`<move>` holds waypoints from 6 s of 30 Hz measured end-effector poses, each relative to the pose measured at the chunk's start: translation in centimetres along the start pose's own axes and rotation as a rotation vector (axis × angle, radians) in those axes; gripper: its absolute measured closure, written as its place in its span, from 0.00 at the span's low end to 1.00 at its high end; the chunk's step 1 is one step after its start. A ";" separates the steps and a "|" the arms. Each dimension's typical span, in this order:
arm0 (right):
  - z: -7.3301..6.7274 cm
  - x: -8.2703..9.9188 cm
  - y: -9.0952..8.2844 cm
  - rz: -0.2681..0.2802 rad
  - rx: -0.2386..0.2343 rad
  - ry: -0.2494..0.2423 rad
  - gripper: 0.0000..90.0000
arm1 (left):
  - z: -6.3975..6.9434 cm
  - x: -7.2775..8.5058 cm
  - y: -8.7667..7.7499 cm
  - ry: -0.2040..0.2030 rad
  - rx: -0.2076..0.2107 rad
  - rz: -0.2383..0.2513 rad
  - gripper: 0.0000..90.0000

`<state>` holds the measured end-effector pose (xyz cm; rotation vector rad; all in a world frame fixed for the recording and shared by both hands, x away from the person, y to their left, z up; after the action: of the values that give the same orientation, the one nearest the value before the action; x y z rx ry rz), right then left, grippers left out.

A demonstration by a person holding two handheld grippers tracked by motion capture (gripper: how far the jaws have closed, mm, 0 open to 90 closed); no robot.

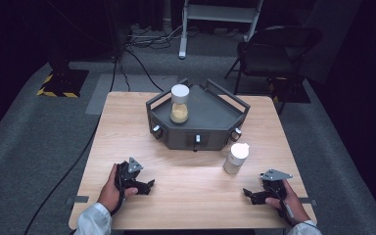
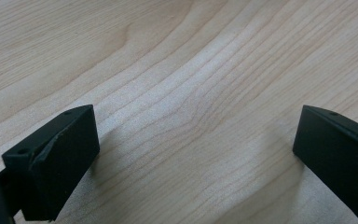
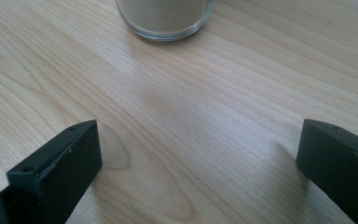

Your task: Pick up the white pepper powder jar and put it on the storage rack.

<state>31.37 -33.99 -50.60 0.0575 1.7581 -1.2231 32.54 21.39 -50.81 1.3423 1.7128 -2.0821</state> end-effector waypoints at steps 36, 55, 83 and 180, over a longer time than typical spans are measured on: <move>-1.6 -1.6 -0.6 0.117 0.047 0.040 0.02 | 0.0 0.0 0.0 0.000 0.000 0.000 0.00; -2.7 -2.2 0.4 0.202 0.067 0.033 0.02 | 0.0 0.0 0.0 0.002 0.001 0.000 0.00; -3.2 -2.1 2.6 0.293 0.081 0.016 0.01 | 0.0 -0.1 0.1 0.000 0.003 0.000 0.00; -6.4 -18.1 -2.4 0.390 0.167 -0.010 0.33 | 0.0 -0.1 0.1 0.003 0.004 -0.001 0.00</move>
<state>35.64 -22.30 -35.80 0.4694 1.5409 -1.0742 32.65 21.35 -50.80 1.3470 1.7120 -2.0856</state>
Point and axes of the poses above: each handheld gripper's, and its own axes: y roughly forward along the jaws, x roughly out of its underside, z roughly to its right, the point moved 8 cm from there along y, roughly forward along the jaws, and after that the axes turned 4 degrees about -x, right-handed, at the moved point
